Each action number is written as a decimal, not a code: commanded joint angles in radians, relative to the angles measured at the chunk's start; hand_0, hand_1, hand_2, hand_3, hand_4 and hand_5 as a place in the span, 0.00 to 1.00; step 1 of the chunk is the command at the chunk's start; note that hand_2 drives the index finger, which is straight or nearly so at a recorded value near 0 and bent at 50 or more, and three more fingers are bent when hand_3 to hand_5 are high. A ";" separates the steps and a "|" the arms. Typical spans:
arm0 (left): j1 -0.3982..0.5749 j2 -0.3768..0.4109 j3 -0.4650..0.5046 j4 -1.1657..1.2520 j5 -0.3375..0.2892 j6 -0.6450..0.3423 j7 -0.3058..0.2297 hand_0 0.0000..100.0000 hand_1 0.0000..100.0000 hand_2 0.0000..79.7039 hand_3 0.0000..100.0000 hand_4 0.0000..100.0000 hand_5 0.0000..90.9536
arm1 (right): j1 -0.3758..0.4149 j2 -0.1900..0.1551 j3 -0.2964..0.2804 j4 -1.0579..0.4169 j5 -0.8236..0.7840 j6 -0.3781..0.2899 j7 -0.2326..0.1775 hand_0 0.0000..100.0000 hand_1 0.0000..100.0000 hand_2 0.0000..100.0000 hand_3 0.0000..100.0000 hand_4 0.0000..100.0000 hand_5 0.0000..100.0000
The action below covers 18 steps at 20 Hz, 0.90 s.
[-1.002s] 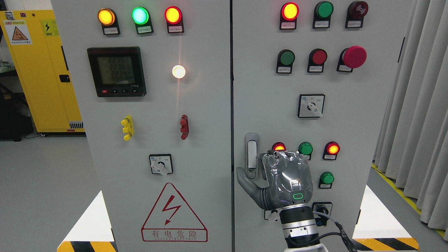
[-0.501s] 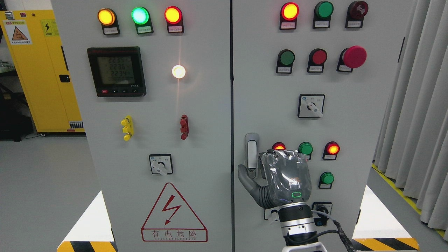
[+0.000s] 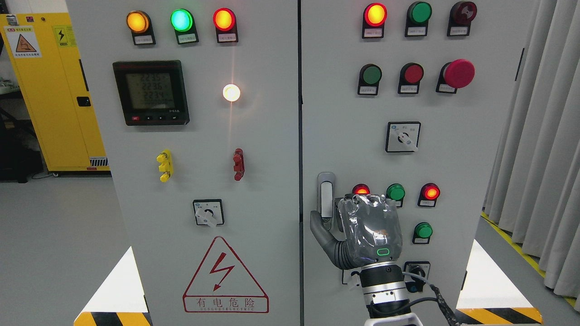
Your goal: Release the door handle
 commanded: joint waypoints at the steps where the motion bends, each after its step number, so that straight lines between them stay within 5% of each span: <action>1: -0.008 0.000 0.000 -0.014 -0.001 0.000 0.000 0.12 0.56 0.00 0.00 0.00 0.00 | 0.002 0.000 0.000 0.000 -0.001 0.001 -0.006 0.57 0.25 0.97 1.00 1.00 1.00; 18: -0.008 -0.001 0.000 -0.014 -0.001 0.000 0.000 0.12 0.56 0.00 0.00 0.00 0.00 | 0.006 0.000 0.000 -0.004 0.001 0.011 0.005 0.64 0.34 0.97 1.00 1.00 1.00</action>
